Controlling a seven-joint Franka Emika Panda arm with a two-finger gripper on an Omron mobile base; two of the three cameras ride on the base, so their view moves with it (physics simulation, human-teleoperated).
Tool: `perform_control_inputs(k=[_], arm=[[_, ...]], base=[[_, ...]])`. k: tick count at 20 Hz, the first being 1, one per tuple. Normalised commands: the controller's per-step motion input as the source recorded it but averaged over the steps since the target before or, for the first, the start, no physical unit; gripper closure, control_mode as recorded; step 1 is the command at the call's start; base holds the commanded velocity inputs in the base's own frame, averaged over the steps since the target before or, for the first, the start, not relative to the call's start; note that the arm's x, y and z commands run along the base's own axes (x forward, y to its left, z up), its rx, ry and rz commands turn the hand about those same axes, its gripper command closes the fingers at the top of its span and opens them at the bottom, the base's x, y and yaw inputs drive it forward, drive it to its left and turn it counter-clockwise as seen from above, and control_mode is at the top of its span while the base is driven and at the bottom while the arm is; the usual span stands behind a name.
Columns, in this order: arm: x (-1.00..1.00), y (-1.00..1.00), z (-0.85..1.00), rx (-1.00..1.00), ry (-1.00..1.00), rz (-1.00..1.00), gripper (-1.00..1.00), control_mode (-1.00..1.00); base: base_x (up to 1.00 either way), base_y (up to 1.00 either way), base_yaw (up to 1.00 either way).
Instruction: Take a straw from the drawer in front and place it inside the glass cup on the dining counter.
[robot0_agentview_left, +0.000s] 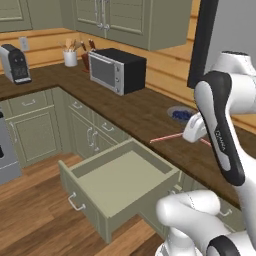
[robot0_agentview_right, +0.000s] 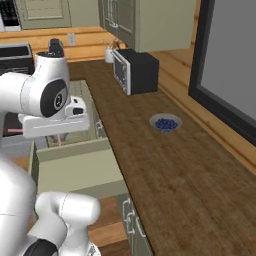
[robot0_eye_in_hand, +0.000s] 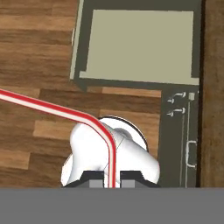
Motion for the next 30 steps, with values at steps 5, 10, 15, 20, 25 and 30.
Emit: perform_control_inputs(k=[5,10,15,20,25,30], arm=[[0.0,0.0,0.0,0.0,0.0,0.0,1.0,1.0],[0.0,0.0,0.0,0.0,0.0,0.0,1.0,1.0],[0.0,0.0,0.0,0.0,0.0,0.0,1.0,1.0],[0.0,0.0,0.0,0.0,0.0,0.0,1.0,1.0],[0.0,0.0,0.0,0.0,0.0,0.0,1.0,1.0],[0.0,0.0,0.0,0.0,0.0,0.0,1.0,1.0]], base=[[-1.0,0.17,-0.02],[-0.96,0.61,0.4],[-0.19,0.79,0.81],[0.0,0.81,0.79],[0.18,0.97,0.51],[0.95,0.57,0.24]])
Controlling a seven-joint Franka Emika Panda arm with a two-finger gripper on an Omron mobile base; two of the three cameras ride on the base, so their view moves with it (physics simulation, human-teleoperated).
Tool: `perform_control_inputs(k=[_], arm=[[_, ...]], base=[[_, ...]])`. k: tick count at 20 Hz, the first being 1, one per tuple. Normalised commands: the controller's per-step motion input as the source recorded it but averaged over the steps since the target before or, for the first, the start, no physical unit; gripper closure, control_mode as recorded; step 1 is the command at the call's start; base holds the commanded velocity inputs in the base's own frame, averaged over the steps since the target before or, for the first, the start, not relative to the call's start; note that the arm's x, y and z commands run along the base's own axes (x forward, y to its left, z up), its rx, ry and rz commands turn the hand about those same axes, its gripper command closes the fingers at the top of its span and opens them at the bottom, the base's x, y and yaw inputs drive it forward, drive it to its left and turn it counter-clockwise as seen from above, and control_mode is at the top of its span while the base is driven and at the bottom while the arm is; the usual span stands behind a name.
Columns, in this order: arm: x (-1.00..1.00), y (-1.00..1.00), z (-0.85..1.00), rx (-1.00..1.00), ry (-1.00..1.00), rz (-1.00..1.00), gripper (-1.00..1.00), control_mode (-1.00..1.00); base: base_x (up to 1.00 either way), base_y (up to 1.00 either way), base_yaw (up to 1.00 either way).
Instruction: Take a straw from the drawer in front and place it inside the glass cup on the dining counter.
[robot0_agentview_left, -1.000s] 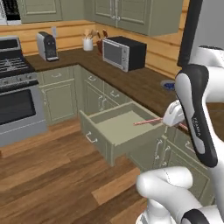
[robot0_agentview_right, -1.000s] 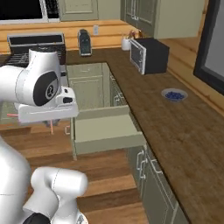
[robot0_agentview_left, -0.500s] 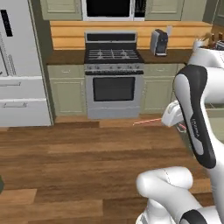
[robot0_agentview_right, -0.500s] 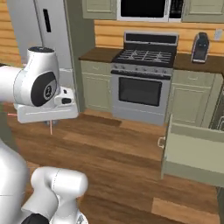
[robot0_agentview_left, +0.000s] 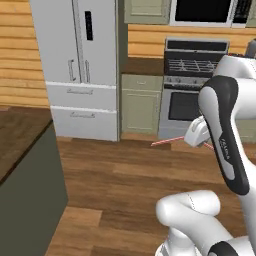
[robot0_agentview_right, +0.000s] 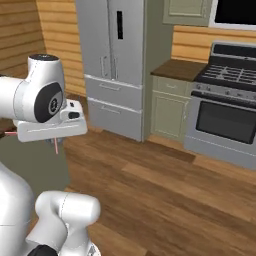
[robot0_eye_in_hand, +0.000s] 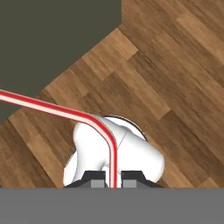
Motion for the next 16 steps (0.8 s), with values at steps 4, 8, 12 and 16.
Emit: perform_control_inputs(k=[4,8,12,16], arm=[[0.0,0.0,0.0,0.0,0.0,0.0,1.0,1.0],[0.0,0.0,0.0,0.0,0.0,0.0,1.0,1.0],[0.0,0.0,0.0,0.0,0.0,0.0,1.0,1.0],[0.0,0.0,0.0,0.0,0.0,0.0,1.0,1.0]], base=[[1.0,0.12,0.08],[1.0,0.0,0.05],[1.0,0.0,0.1],[1.0,0.0,0.22]])
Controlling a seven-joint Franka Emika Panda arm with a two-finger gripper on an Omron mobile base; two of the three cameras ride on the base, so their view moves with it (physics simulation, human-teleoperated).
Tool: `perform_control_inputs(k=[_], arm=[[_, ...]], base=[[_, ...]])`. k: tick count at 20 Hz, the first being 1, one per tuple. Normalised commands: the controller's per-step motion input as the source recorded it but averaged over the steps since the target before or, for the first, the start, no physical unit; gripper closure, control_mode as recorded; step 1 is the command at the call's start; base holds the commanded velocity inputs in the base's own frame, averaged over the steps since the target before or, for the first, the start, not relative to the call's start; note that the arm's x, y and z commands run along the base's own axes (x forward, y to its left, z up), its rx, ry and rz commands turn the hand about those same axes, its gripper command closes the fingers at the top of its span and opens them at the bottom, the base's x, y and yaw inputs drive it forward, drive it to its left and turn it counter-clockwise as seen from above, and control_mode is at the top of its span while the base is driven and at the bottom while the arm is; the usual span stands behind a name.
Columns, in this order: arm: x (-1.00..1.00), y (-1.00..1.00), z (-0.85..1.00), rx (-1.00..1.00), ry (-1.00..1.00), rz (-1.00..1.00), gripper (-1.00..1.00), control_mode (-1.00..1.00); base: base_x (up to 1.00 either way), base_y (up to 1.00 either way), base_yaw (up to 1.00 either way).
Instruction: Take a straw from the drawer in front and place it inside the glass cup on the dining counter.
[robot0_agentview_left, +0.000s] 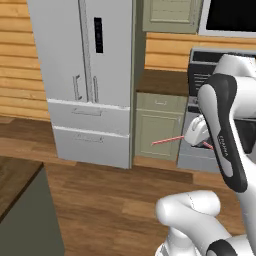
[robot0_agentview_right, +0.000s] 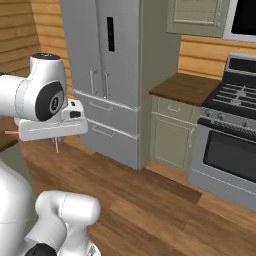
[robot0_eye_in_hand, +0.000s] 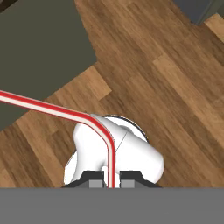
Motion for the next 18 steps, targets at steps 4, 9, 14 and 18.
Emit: perform_control_inputs(k=[4,9,14,18], arm=[[0.0,0.0,0.0,0.0,0.0,0.0,1.0,1.0],[0.0,0.0,0.0,0.0,0.0,0.0,1.0,1.0],[0.0,0.0,0.0,0.0,0.0,0.0,1.0,1.0],[0.0,0.0,0.0,0.0,0.0,0.0,1.0,1.0]], base=[[1.0,0.0,0.36],[1.0,0.0,0.46],[1.0,-0.16,0.55],[0.96,-0.38,0.67]])
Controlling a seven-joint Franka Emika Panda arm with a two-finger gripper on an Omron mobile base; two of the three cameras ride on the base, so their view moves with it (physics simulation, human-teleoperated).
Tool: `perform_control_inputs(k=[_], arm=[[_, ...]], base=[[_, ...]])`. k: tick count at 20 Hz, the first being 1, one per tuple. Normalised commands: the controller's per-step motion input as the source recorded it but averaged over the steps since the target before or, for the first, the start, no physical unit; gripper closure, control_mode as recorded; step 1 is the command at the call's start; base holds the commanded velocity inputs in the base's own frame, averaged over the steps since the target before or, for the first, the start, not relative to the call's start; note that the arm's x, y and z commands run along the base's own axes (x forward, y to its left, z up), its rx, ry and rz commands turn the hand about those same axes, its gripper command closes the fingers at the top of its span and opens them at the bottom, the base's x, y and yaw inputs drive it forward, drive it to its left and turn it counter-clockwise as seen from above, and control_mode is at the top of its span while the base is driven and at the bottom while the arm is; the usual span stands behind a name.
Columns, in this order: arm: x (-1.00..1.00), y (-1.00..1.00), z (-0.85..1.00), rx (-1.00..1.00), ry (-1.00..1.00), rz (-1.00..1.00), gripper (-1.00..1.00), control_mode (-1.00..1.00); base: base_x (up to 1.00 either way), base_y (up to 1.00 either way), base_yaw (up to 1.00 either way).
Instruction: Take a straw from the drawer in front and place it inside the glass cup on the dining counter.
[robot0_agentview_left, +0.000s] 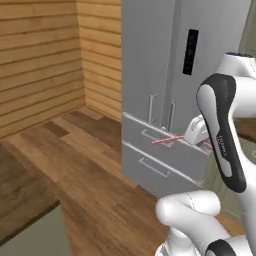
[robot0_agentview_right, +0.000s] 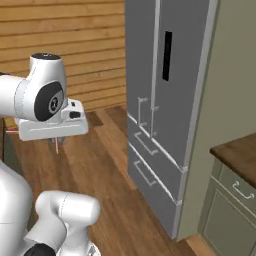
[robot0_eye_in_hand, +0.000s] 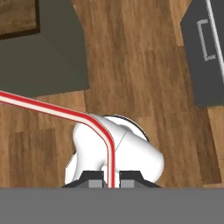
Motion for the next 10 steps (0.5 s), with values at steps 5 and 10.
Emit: perform_control_inputs(k=[5,10], arm=[[0.0,0.0,0.0,0.0,0.0,0.0,1.0,1.0],[0.0,0.0,0.0,0.0,0.0,0.0,1.0,1.0]], base=[[0.94,-0.47,0.7],[0.87,-0.47,0.71]])
